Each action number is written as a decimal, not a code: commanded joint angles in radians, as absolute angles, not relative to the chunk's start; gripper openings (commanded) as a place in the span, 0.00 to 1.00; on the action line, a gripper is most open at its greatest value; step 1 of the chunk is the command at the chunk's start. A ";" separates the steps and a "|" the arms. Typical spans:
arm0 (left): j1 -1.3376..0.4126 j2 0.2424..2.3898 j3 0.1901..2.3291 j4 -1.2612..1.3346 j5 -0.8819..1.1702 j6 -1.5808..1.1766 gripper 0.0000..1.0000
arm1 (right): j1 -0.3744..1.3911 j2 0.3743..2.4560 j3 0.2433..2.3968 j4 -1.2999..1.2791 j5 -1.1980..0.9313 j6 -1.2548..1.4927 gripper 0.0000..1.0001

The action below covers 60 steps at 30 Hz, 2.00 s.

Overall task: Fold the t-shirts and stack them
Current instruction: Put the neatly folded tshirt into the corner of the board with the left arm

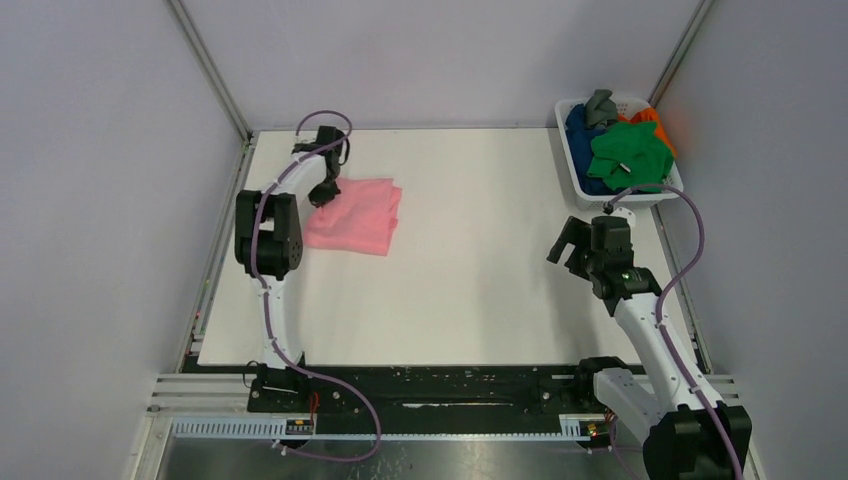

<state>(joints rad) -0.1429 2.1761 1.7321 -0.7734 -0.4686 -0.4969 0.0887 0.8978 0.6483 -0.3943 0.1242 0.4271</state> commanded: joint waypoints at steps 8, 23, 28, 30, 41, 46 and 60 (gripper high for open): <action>0.019 2.247 1.947 -0.783 -0.467 -0.432 0.00 | 0.086 1.018 0.659 -0.263 0.170 0.446 0.99; 0.108 2.304 2.027 -0.791 -0.437 -0.427 0.00 | 0.086 1.104 0.690 -0.245 0.174 0.435 1.00; 0.122 2.297 2.026 -0.787 -0.456 -0.449 0.00 | 0.086 1.113 0.694 -0.246 0.170 0.433 0.99; 0.132 2.297 2.028 -0.761 -0.440 -0.450 0.00 | 0.086 1.114 0.695 -0.246 0.169 0.432 0.99; 0.157 2.409 2.176 -0.638 -0.376 -0.459 0.00 | 0.086 1.128 0.714 -0.252 0.206 0.423 0.99; 0.165 2.474 2.265 -0.605 -0.358 -0.475 0.00 | 0.086 1.156 0.729 -0.256 0.206 0.422 1.00; 0.193 2.426 2.192 -0.669 -0.474 -0.600 0.00 | 0.086 1.175 0.737 -0.260 0.194 0.419 0.99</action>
<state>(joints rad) 0.1680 2.5042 2.2429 -0.6659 -0.4198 -0.5442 0.0887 1.1790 0.7025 -0.2749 0.1749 0.4297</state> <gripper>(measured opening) 0.030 0.993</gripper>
